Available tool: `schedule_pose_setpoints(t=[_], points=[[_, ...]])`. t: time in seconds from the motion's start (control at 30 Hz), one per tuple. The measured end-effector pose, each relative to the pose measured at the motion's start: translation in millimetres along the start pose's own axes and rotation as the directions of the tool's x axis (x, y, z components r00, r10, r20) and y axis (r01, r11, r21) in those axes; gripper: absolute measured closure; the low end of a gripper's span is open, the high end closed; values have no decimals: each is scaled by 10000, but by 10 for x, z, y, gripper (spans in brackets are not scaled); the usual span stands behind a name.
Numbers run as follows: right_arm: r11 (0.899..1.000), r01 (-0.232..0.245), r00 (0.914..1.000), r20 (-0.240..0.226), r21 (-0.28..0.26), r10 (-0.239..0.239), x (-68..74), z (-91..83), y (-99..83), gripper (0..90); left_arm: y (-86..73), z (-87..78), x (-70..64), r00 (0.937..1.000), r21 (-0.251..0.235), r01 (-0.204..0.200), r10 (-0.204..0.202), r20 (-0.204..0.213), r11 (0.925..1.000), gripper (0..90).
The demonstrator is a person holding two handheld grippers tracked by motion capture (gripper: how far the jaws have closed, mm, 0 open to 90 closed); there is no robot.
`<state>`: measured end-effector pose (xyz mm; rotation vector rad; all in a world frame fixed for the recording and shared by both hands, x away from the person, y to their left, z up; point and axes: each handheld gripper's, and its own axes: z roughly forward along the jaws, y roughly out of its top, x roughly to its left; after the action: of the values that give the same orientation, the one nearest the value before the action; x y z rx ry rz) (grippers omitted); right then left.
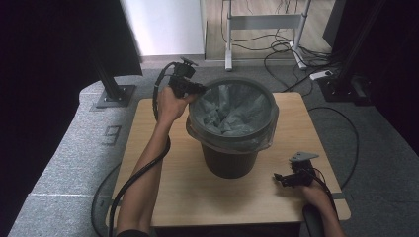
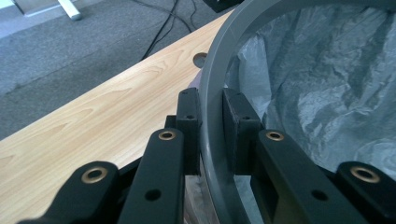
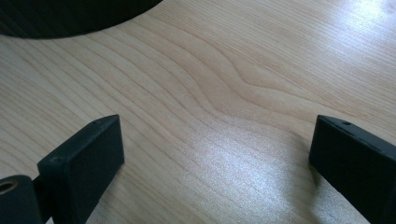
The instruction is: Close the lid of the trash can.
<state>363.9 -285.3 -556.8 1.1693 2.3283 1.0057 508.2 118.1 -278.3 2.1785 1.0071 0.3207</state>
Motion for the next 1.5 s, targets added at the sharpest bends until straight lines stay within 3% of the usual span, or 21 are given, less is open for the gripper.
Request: schedule_pose_setpoints(t=[0.67,0.87,0.93,1.1,1.17,1.2,1.4,1.5], points=[[10000,1,10000,0,-1,-1,0,0,-1,31,1,62,-100,9934,507,-811,849,-777,9954,767],[10000,5,10000,1,11,-5,0,-1,0,31,2,63,-55,9965,436,-685,704,-440,9967,752],[10000,4,10000,-1,12,-4,0,-1,0,31,4,61,-36,9971,331,-601,615,-448,9976,672],[10000,3,10000,1,11,-3,0,-1,0,31,-8,22,18,9989,-129,-423,425,189,9990,467],[10000,18,10000,1,14,-18,-1,-1,0,31,-10,-15,21,9986,-288,-477,484,230,9984,355],[10000,18,10000,1,14,-18,-1,-1,0,31,-12,-36,22,9982,-376,-525,536,286,9979,355],[10000,4,10000,2,11,-4,0,-1,0,31,-46,-162,17,9966,-660,-748,768,297,9950,132],[10000,-1,10000,-3,0,1,0,0,0,31,-88,-216,26,9965,-688,-792,810,228,9945,97]])
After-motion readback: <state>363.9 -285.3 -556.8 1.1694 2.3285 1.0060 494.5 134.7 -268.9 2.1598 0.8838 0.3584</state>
